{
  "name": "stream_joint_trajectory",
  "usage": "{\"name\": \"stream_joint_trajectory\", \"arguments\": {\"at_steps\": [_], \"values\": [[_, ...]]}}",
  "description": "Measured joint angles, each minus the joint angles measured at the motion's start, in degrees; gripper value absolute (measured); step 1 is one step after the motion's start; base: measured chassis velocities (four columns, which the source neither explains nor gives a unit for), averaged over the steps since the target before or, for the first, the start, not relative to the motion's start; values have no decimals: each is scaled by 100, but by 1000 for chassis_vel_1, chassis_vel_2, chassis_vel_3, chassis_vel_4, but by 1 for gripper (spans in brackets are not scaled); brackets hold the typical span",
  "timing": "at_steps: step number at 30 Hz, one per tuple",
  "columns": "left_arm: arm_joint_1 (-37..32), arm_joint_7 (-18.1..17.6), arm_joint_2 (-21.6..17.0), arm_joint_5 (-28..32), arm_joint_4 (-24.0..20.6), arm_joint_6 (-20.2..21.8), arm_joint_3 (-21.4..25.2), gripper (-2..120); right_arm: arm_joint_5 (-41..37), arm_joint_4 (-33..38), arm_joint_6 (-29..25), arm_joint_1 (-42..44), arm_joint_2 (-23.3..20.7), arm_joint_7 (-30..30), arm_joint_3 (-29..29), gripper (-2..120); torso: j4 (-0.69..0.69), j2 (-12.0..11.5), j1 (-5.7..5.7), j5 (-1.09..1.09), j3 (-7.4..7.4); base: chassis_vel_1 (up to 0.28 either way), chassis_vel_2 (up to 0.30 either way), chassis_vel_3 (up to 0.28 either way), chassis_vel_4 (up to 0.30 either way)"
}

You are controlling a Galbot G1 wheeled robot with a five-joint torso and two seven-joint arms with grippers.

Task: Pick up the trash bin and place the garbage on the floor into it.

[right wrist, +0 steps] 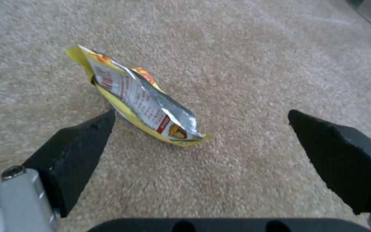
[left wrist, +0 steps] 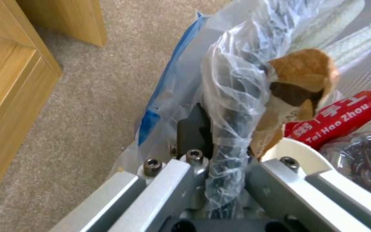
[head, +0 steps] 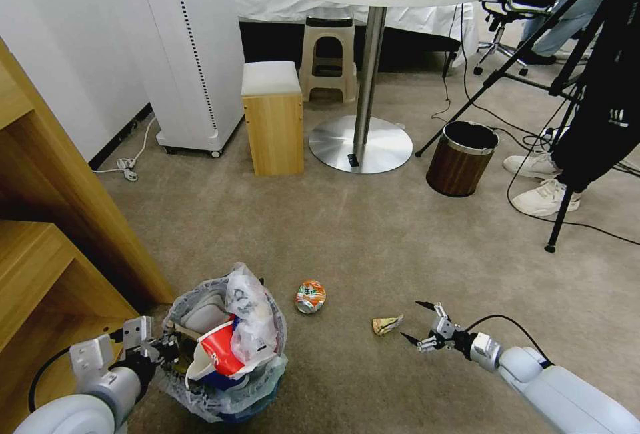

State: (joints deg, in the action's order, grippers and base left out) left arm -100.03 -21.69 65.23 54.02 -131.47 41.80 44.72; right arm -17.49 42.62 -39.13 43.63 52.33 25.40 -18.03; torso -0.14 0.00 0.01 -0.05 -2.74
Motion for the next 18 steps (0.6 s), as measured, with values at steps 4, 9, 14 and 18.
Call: {"name": "stream_joint_trajectory", "arguments": {"at_steps": [4,9,14,18], "values": [[-3,14,-3,-24,0,-5,0,0,22,-174,-4,-204,141,9,-126,100,2,0,0,0,0,0,0,0,0],[6,33,-12,-24,-1,-13,2,0,51,-283,32,-349,267,-52,-243,100,1,0,0,-1,0,0,0,0,0],[7,54,-28,-45,-6,-21,-6,0,151,-330,83,-369,424,-177,-350,98,1,0,0,0,0,0,0,0,0],[5,61,-35,-45,-21,-27,4,0,178,-349,90,-353,501,-244,-403,94,1,0,0,0,0,0,0,0,0]]}}
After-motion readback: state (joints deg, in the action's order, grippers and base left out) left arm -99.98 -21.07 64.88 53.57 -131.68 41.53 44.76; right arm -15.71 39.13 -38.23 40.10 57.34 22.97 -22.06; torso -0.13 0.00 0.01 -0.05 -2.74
